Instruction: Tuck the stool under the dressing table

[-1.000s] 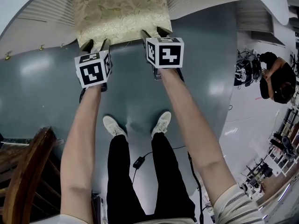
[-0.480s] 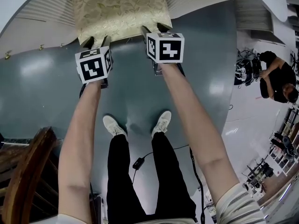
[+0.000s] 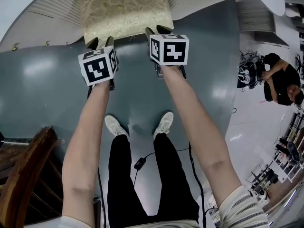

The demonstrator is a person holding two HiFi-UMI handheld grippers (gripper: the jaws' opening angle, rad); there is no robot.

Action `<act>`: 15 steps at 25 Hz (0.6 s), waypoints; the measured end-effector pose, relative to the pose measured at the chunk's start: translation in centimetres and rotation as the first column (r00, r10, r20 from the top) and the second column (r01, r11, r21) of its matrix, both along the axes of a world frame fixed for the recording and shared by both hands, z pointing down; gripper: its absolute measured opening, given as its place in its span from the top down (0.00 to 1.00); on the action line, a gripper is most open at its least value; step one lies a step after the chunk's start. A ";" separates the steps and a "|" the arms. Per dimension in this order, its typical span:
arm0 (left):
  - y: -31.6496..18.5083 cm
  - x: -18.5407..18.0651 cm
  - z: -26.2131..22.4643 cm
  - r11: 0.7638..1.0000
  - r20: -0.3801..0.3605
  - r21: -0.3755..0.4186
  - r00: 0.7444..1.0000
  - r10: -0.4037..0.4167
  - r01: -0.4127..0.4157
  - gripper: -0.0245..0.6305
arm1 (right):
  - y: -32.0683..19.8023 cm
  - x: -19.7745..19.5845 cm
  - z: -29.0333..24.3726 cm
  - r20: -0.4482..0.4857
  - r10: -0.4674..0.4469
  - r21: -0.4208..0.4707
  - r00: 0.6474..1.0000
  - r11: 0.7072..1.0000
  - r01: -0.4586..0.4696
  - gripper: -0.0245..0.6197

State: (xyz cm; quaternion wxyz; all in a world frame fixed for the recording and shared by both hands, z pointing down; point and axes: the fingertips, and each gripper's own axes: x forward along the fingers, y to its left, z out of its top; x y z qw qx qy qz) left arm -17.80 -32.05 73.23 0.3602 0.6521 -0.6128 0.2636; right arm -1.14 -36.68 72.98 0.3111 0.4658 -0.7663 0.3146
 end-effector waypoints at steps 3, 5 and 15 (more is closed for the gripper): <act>0.8 1.3 -2.0 1.000 -0.022 0.019 1.000 0.003 -0.003 0.71 | 0.9 -0.5 -1.9 0.034 0.006 0.001 0.999 1.000 -0.006 0.79; 1.1 2.0 -3.4 0.999 -0.025 0.036 1.000 0.014 -0.013 0.75 | 1.4 -0.6 -3.3 0.043 0.005 0.010 0.999 1.000 -0.005 0.83; 4.2 2.5 -12.1 0.991 0.005 0.133 1.000 0.012 -0.013 0.95 | 5.3 -0.6 -11.2 0.124 0.007 0.058 0.992 0.998 -0.014 0.94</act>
